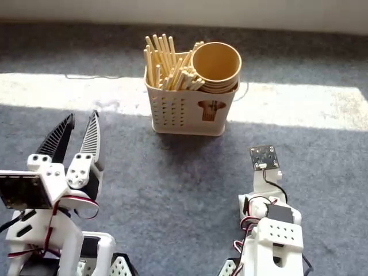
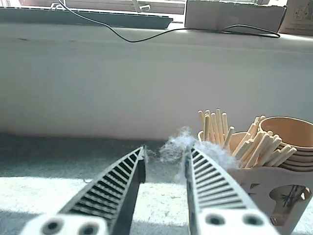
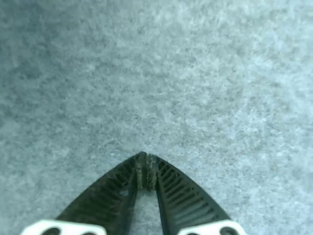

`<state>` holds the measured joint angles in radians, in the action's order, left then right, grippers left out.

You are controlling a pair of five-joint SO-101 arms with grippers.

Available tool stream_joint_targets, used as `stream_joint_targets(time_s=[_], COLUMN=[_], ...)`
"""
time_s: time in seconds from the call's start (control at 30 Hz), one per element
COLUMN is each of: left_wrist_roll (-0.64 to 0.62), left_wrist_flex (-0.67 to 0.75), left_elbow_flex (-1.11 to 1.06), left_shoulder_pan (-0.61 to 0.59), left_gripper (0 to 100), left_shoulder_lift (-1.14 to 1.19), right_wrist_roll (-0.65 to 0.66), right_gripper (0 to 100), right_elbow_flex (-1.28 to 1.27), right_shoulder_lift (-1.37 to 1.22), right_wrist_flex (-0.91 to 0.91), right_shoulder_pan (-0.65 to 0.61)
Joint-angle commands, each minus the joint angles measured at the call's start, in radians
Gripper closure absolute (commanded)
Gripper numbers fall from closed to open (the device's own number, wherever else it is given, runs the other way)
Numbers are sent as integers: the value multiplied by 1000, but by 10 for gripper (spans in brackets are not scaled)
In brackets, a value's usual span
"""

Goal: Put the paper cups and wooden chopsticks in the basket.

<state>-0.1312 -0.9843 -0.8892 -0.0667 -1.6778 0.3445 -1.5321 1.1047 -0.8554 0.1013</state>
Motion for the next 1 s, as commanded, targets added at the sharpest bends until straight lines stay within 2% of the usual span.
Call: stream_joint_targets(time_s=[0.0, 0.13, 0.43, 0.7, 0.97], left_wrist_roll=[-3, -3, -6, -3, -2], left_wrist_flex=[0, 0, -8, 0, 2], left_elbow_flex=[-79, -199, -343, -647, -806], left_shoulder_pan=[-42, -74, -171, -202, -193], left_gripper=[864, 864, 860, 860, 864], left_shoulder_lift=[-70, -163, -148, -148, -147], right_wrist_roll=[2, 2, 2, -2, -226], right_gripper=[992, 992, 992, 992, 993], right_elbow_flex=[4, 4, 4, 7, 4], right_shoulder_lift=[10, 10, 10, 10, 10], right_wrist_flex=[18, 18, 16, 16, 62], right_shoulder_pan=[15, 16, 16, 22, 99])
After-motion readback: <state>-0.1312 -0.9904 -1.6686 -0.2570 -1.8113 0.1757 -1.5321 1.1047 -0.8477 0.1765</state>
